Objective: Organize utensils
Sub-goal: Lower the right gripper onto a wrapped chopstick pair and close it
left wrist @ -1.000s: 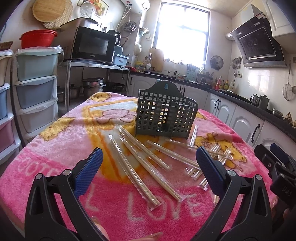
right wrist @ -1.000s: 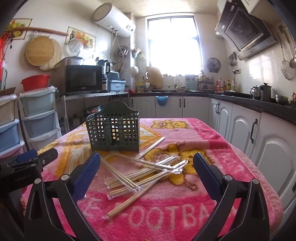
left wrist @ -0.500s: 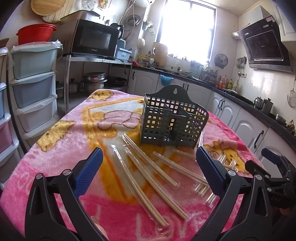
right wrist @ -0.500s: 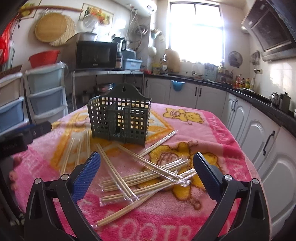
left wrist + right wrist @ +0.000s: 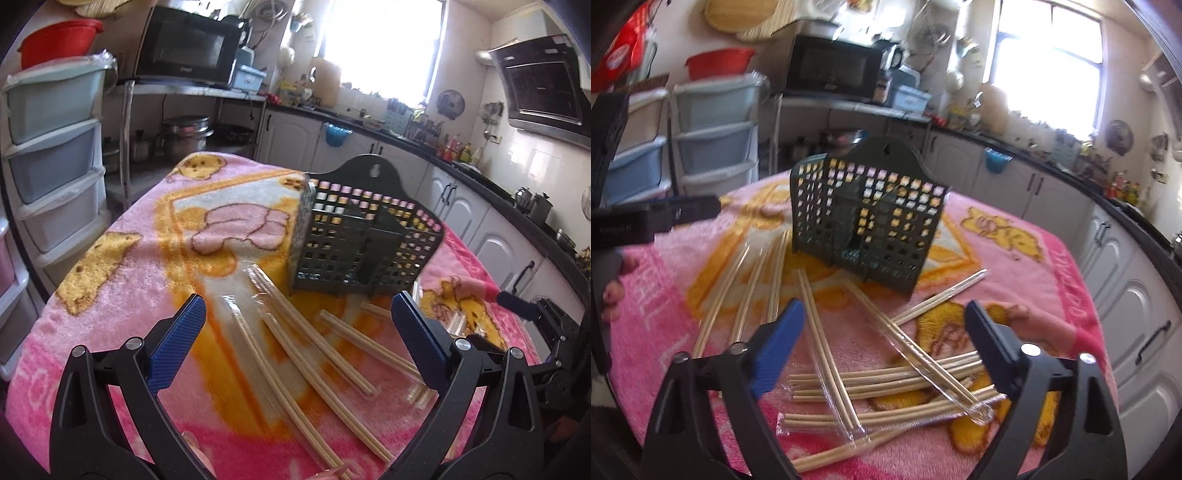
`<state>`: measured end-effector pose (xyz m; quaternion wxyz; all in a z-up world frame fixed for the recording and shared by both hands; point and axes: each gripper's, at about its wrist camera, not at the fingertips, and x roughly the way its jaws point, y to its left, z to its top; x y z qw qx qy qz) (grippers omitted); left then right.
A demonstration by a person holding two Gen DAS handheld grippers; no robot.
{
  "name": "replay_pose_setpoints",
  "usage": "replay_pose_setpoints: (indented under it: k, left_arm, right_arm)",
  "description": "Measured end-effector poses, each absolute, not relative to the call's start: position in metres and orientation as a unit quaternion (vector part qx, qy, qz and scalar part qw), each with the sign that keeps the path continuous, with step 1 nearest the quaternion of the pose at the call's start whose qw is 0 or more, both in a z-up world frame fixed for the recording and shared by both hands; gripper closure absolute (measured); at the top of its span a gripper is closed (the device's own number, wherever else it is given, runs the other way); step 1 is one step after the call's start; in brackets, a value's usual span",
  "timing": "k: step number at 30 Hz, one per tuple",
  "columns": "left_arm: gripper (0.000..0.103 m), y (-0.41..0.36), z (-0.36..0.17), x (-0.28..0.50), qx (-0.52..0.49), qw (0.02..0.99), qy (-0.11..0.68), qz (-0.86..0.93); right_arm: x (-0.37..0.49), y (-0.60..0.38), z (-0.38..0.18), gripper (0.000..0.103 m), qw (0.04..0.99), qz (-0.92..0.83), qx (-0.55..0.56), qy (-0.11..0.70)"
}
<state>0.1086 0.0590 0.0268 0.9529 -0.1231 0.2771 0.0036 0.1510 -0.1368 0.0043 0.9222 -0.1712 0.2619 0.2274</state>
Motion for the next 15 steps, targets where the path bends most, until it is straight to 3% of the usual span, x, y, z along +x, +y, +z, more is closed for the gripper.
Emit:
replay_pose_setpoints:
  k: [4, 9, 15]
  left_arm:
    - [0.010, 0.071, 0.023, 0.128, -0.128, 0.947, 0.293, 0.007]
    - [0.011, 0.088, 0.013, 0.157, -0.138, 0.935, 0.328, 0.002]
    - [0.029, 0.108, -0.013, 0.198, -0.169, 0.903, 0.395, -0.001]
  right_arm:
    - [0.169, -0.132, -0.007, 0.034, 0.909, 0.231, -0.193, 0.287]
    - [0.184, -0.123, -0.013, 0.038, 0.896, 0.250, -0.208, 0.304]
    - [0.206, -0.098, -0.026, 0.049, 0.870, 0.278, -0.241, 0.327]
